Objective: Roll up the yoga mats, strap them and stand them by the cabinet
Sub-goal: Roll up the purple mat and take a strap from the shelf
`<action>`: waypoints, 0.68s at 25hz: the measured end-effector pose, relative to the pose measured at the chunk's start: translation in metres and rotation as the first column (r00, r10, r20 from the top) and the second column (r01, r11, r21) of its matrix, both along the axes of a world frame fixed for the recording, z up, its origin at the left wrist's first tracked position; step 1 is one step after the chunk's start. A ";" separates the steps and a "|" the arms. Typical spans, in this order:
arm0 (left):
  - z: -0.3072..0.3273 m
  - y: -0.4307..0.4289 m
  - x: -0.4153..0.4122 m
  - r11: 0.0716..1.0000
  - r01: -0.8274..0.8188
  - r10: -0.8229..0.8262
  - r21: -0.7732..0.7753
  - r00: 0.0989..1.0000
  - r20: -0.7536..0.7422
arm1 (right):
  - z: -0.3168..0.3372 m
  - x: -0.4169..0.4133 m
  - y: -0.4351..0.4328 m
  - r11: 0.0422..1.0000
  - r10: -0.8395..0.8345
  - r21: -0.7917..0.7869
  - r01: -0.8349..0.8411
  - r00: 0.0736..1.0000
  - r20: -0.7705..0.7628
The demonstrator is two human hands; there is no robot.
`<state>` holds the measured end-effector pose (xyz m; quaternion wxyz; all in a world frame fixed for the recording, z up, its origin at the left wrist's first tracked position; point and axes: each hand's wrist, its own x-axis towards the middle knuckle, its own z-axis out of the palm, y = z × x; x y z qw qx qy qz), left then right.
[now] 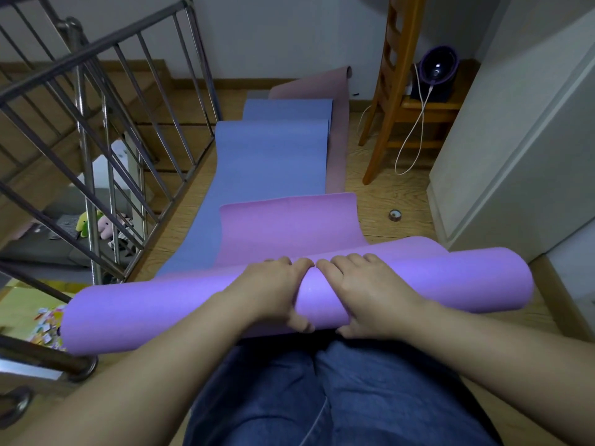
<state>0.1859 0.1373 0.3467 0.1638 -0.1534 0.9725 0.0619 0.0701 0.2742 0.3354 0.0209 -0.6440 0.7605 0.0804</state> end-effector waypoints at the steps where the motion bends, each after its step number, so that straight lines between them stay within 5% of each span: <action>1: 0.005 -0.004 -0.004 0.998 -0.009 0.007 0.056 0.999 0.038 | 0.008 -0.002 -0.004 0.999 0.000 0.034 -0.001 0.999 0.035; 7: 0.022 -0.004 -0.002 0.924 -0.092 -0.051 0.370 0.931 0.361 | 0.038 0.001 0.000 0.956 -0.017 0.285 -0.069 0.957 0.290; 11: 0.019 -0.008 0.002 0.889 -0.145 -0.027 0.435 0.930 0.365 | 0.035 -0.004 -0.009 0.909 -0.131 0.415 -0.042 0.916 0.379; 13: 0.016 -0.005 0.007 0.928 -0.111 0.006 0.355 0.959 0.284 | 0.034 -0.010 -0.018 0.874 -0.188 0.482 -0.054 0.879 0.439; 17: 0.003 0.022 0.026 0.997 0.064 -0.059 -0.044 0.994 0.097 | 0.037 -0.020 -0.036 0.801 -0.304 0.595 -0.071 0.808 0.506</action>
